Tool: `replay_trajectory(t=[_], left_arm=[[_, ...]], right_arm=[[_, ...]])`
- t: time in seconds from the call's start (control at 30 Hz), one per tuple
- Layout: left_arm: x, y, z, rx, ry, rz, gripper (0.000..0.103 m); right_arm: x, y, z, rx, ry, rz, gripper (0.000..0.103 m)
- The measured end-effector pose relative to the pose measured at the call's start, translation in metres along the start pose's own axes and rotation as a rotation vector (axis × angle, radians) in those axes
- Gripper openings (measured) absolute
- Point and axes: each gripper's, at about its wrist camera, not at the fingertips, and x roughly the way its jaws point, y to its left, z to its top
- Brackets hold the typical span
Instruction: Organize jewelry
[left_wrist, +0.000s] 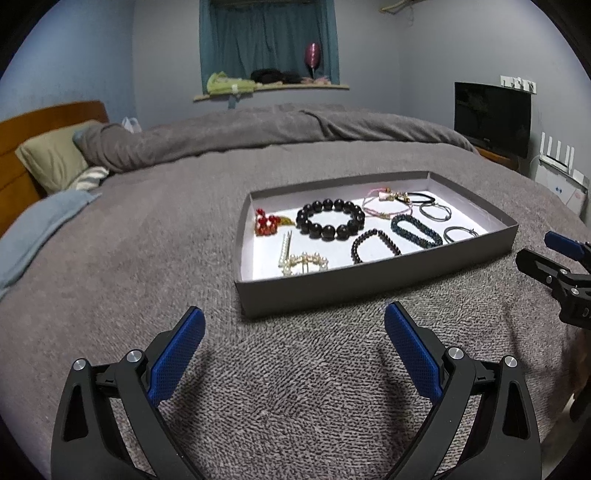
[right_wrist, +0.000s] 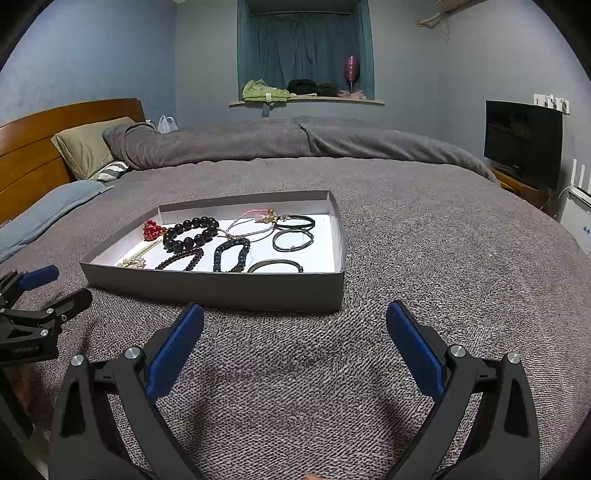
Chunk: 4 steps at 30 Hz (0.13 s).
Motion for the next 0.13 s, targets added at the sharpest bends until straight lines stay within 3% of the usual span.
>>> replay_trajectory(t=[0.13], left_arm=[[0.0019,0.0099,0.0017,-0.036,0.017,0.014,0.097]], right_arm=[[-0.0035,-0.0054,0.0040,0.008,-0.029,-0.014,0.098]])
